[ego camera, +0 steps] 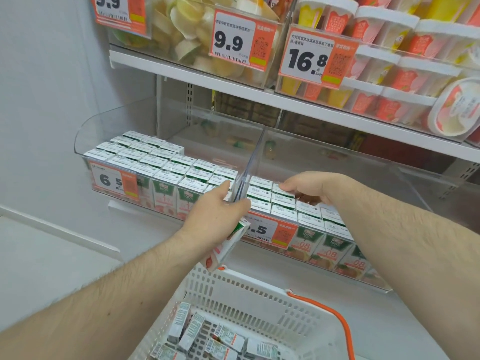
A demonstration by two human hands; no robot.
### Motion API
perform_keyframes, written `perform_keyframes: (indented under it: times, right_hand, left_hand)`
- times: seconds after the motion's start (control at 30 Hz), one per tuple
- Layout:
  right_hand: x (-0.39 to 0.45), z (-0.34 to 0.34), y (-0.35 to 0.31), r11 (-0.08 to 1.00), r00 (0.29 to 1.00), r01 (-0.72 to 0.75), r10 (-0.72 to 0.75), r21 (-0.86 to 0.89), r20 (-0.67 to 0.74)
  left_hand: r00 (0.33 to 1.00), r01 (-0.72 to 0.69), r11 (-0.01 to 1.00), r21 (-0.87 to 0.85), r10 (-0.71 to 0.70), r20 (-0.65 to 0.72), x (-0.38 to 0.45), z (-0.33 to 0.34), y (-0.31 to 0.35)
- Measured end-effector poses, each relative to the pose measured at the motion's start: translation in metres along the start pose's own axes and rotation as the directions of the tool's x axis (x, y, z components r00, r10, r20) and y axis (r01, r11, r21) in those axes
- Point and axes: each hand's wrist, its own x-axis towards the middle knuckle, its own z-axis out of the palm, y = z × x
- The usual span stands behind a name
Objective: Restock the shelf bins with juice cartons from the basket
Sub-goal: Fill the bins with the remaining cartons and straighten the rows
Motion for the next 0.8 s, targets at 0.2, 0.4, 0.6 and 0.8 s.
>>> perform_keyframes:
  times: [0.2, 0.4, 0.6, 0.8]
  right_hand:
    - [-0.052, 0.017, -0.020, 0.937, 0.648, 0.348, -0.267, -0.035, -0.713]
    - [-0.144, 0.097, -0.054, 0.793, 0.822, 0.558, -0.485, 0.246, -0.300]
    - [-0.133, 0.122, -0.064, 0.806, 0.749, 0.591, -0.525, 0.048, -0.405]
    - [-0.127, 0.115, -0.072, 0.624, 0.791, 0.612, -0.495, 0.486, -0.360]
  left_hand:
    - [0.962, 0.236, 0.882, -0.407, -0.272, -0.033, -0.012, -0.024, 0.004]
    - [0.960, 0.236, 0.816, -0.527, -0.282, -0.006, -0.021, -0.029, 0.012]
    - [0.988, 0.113, 0.820, -0.561, -0.153, -0.024, -0.025, -0.041, 0.011]
    - [0.995, -0.093, 0.829, -0.552, 0.102, -0.014, -0.020, -0.085, -0.009]
